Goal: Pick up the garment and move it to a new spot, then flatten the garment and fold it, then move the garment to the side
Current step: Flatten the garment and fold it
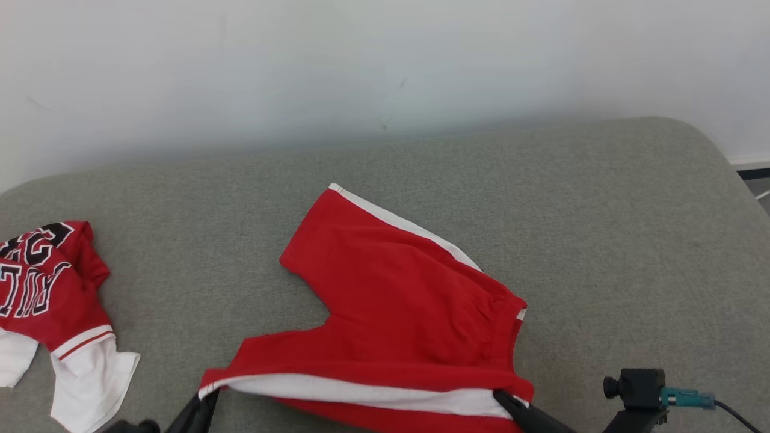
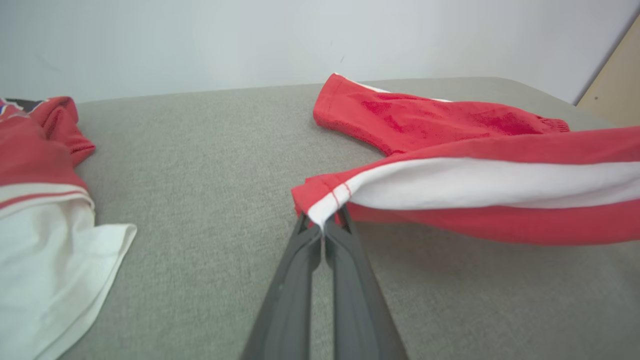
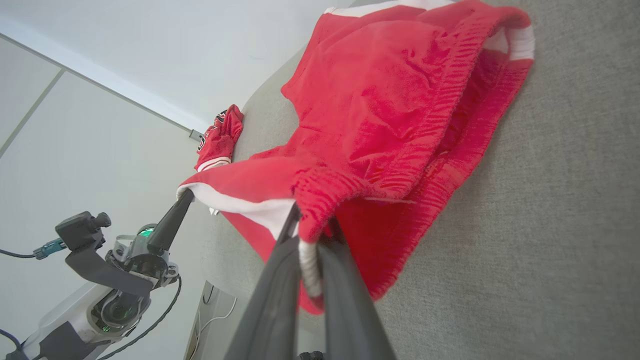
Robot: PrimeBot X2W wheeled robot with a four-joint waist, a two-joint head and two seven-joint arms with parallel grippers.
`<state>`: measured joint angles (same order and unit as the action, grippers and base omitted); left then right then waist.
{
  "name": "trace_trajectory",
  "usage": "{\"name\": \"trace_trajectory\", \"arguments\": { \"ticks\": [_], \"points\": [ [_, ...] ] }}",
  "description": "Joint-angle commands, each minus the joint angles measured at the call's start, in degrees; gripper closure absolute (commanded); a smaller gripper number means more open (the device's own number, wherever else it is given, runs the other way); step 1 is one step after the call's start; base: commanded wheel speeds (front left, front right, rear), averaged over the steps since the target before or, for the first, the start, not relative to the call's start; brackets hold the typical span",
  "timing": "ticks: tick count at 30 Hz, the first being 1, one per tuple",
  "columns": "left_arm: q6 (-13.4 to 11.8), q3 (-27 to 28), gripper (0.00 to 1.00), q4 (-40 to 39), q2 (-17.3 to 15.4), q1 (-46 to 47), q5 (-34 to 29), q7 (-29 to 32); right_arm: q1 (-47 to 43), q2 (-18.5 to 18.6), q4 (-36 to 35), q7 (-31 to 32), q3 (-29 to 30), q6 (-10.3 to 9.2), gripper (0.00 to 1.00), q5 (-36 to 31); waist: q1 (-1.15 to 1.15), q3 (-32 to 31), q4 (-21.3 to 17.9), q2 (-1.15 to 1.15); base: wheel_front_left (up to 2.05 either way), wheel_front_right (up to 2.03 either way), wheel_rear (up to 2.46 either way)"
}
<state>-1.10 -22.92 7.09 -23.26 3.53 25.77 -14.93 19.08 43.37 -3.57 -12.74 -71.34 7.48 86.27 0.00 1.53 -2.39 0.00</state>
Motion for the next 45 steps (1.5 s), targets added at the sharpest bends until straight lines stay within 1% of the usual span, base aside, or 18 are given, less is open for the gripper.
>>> {"name": "trace_trajectory", "arguments": {
  "ticks": [1, 4, 9, 15, 20, 25, 29, 35, 36, 42, 45],
  "points": [
    [0.67, 0.05, 1.0, 0.1, -0.95, 2.13, -0.84, 0.1, 0.83, -0.51, -0.35, -0.49, 0.66, 0.03, 1.0, 0.69, 0.0, 0.77, -0.66, 0.0, 0.0, 0.0, 0.0],
    [2.69, -0.17, 1.0, 0.57, -2.75, 7.76, -2.05, 1.54, 2.28, -1.4, -1.22, -1.05, 2.59, 0.03, 1.0, 1.44, 0.0, 1.94, -2.03, 0.0, 0.0, 0.0, 0.0],
    [5.9, -1.17, 1.0, 1.55, -5.74, 17.53, -3.02, 6.15, 5.26, -3.74, -1.76, -1.6, 5.66, 0.03, 1.0, 2.61, 0.0, 5.12, -5.42, 0.0, 0.0, 0.0, 0.0],
    [8.0, -2.62, 1.0, 5.06, -8.16, 28.34, -1.37, 11.61, 10.0, -7.69, 0.23, -1.86, 8.29, 0.03, 1.0, 2.03, 0.0, 9.88, -9.6, 0.0, 0.0, 0.0, 0.0],
    [8.48, -6.59, 1.0, 9.39, -10.41, 36.86, -0.36, 15.35, 13.96, -11.51, 2.49, -1.62, 9.23, 0.03, 1.0, 2.19, 0.0, 13.76, -12.36, 0.0, 0.0, 0.0, 0.0],
    [8.5, -13.78, 1.0, 12.89, -12.68, 44.72, 3.0, 17.8, 17.0, -14.38, 6.16, -1.53, 9.51, 0.03, 1.0, 1.84, 0.0, 16.8, -14.41, 0.0, 0.0, 0.0, 0.0],
    [8.52, -19.42, 1.0, 16.33, -14.07, 50.42, 5.36, 18.18, 19.09, -16.76, 8.38, -1.67, 9.42, 0.03, 1.0, 1.48, 0.0, 18.61, -15.89, 0.0, 0.0, 0.0, 0.0],
    [8.52, -26.3, 1.0, 21.49, -14.51, 57.04, 7.87, 16.61, 21.48, -19.6, 12.47, -1.8, 8.97, 0.03, 1.0, 0.95, 0.0, 20.16, -17.57, 0.0, 0.0, 0.0, 0.0],
    [8.52, -26.3, 1.0, 21.49, -14.51, 57.04, 7.87, 16.61, 21.48, -19.6, 12.47, -1.8, 8.97, 0.03, 1.0, 0.95, 0.0, 20.16, -17.57, 0.0, 0.0, 0.0, 0.0],
    [8.53, -32.59, 1.0, 26.42, -14.04, 61.54, 9.46, 14.82, 23.06, -22.36, 16.08, -2.03, 8.35, 0.03, 1.0, -0.01, 0.0, 20.95, -18.32, 0.0, 0.0, 0.0, 0.0],
    [8.53, -34.9, 1.0, 28.9, -13.64, 62.8, 9.98, 13.52, 23.74, -23.31, 17.28, -2.18, 7.54, 0.03, 1.0, -0.49, 0.0, 20.95, -18.43, 0.0, 0.0, 0.0, 0.0]
  ]
}}
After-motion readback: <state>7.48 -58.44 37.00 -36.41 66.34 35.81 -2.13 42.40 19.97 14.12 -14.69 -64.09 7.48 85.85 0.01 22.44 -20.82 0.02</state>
